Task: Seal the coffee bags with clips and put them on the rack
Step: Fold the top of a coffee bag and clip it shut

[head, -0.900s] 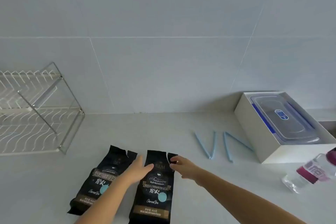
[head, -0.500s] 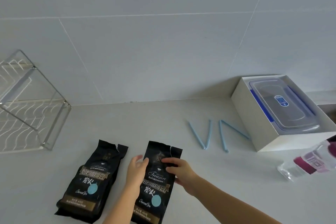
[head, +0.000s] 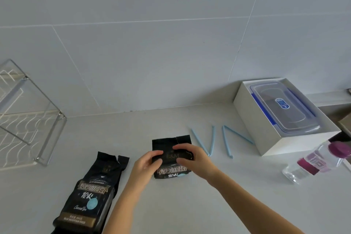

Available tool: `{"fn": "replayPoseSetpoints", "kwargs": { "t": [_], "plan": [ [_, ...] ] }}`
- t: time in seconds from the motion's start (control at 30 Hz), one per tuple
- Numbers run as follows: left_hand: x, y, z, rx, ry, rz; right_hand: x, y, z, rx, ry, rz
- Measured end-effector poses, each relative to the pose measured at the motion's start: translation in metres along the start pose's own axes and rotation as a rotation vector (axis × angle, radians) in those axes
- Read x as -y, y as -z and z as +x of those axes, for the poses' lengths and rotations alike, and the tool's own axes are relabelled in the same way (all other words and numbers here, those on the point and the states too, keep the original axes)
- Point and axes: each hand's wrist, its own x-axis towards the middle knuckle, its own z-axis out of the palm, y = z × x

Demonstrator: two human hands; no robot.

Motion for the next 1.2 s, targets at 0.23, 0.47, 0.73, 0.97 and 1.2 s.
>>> {"fn": "replayPoseSetpoints", "kwargs": {
  "t": [0.23,0.47,0.73,0.97,1.2],
  "plan": [
    [0.003,0.001,-0.002,-0.042,-0.147,0.11,-0.003,0.0,-0.002,-0.029,0.101,-0.106],
    [0.038,-0.007,0.007,-0.187,-0.189,0.563,-0.028,0.0,0.005,-0.159,0.104,-0.619],
    [0.041,-0.006,0.007,-0.141,-0.132,0.216,-0.028,0.0,0.006,-0.097,0.04,-0.373],
    [0.062,-0.016,0.001,-0.134,0.002,0.034,-0.042,-0.001,-0.002,-0.188,0.04,-0.318],
    [0.072,-0.022,0.002,-0.097,0.035,0.044,-0.047,0.008,-0.001,-0.126,-0.038,-0.322]
  ]
}}
